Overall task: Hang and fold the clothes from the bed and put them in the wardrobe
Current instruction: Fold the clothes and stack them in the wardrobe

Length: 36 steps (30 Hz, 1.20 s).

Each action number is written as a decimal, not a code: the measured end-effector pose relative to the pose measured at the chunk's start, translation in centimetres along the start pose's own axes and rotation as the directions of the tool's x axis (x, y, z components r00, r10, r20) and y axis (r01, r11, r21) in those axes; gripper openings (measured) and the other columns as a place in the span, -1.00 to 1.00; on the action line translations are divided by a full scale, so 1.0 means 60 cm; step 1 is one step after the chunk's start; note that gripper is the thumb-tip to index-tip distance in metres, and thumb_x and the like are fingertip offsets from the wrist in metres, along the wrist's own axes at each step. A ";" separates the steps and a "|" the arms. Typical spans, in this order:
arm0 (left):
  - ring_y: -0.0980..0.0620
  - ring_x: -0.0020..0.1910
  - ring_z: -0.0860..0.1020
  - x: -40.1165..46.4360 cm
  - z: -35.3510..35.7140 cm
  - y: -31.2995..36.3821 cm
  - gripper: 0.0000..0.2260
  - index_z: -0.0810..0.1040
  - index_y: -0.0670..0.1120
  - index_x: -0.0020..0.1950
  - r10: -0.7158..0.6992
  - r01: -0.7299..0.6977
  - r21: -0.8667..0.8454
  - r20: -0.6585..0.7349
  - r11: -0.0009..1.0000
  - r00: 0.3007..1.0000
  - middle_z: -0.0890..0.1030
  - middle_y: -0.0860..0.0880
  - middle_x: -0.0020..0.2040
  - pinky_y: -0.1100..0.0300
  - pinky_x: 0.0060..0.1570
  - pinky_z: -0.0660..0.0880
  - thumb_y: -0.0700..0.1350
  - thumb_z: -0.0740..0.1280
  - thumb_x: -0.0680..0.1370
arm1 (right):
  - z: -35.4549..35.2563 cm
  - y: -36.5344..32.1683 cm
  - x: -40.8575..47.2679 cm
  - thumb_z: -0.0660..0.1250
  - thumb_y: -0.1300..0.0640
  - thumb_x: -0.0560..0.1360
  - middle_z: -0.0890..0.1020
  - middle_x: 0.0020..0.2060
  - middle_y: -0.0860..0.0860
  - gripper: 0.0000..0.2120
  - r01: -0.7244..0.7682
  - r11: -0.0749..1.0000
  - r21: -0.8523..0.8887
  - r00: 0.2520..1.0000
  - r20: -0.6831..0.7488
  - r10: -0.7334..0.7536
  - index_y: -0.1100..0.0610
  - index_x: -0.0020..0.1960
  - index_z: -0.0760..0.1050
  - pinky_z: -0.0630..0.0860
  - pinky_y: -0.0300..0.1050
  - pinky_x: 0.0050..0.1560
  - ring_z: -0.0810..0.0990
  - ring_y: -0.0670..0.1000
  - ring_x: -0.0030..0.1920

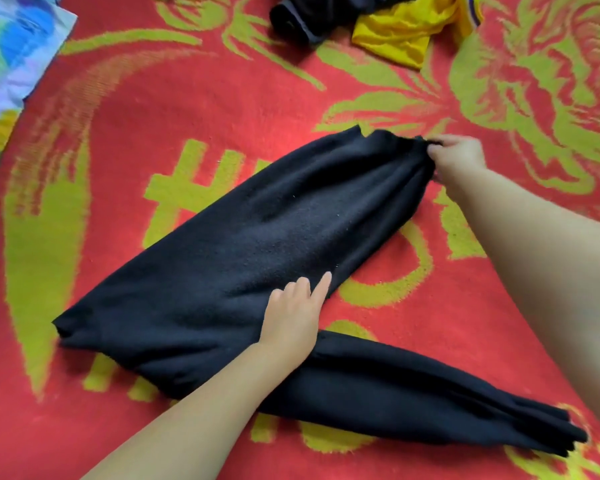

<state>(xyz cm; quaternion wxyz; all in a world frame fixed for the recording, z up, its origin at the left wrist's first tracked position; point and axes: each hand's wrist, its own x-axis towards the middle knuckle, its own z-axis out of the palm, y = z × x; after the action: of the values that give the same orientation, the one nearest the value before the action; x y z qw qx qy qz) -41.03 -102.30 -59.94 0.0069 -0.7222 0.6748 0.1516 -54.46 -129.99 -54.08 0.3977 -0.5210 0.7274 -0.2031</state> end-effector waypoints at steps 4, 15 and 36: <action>-0.02 -0.07 0.45 -0.005 -0.003 0.003 -0.23 0.07 -0.01 0.56 -0.020 0.013 0.069 0.101 0.998 0.995 0.43 -0.03 0.00 0.15 -0.21 0.21 -0.22 0.36 0.43 | 0.009 0.056 -0.013 0.36 0.10 0.52 0.44 0.30 0.07 -0.40 -0.316 0.943 0.102 0.947 0.104 0.305 0.13 0.48 0.20 0.52 -0.08 -0.08 0.45 -0.01 0.10; -0.02 -0.05 0.35 -0.024 -0.025 -0.021 -0.37 -0.04 0.04 0.57 0.086 -0.064 -0.085 0.292 0.994 0.952 0.36 -0.05 0.09 0.21 -0.12 0.27 -0.19 0.15 0.56 | 0.008 0.123 -0.057 0.30 0.17 0.51 0.55 0.18 0.12 -0.59 -0.263 0.962 0.076 0.962 -0.053 0.267 0.13 0.33 0.34 0.52 -0.02 -0.03 0.55 0.10 0.04; -0.10 0.28 0.34 -0.200 0.045 -0.056 -0.41 0.39 -0.11 0.43 0.296 -0.306 0.224 0.080 0.925 0.952 0.48 -0.15 0.31 -0.03 0.10 0.46 -0.25 0.31 0.39 | -0.109 0.418 -0.496 0.23 0.08 0.61 0.55 0.09 0.14 -0.78 -0.542 0.409 0.734 0.673 0.088 0.734 0.20 0.17 0.44 0.51 0.06 0.18 0.60 0.04 -0.05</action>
<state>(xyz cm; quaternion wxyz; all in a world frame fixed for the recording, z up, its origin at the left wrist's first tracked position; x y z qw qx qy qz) -38.87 -89.72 -60.45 0.0835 -0.6007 0.7904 0.0866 -70.40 -93.99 -57.06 0.5175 0.0252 0.7758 -0.3601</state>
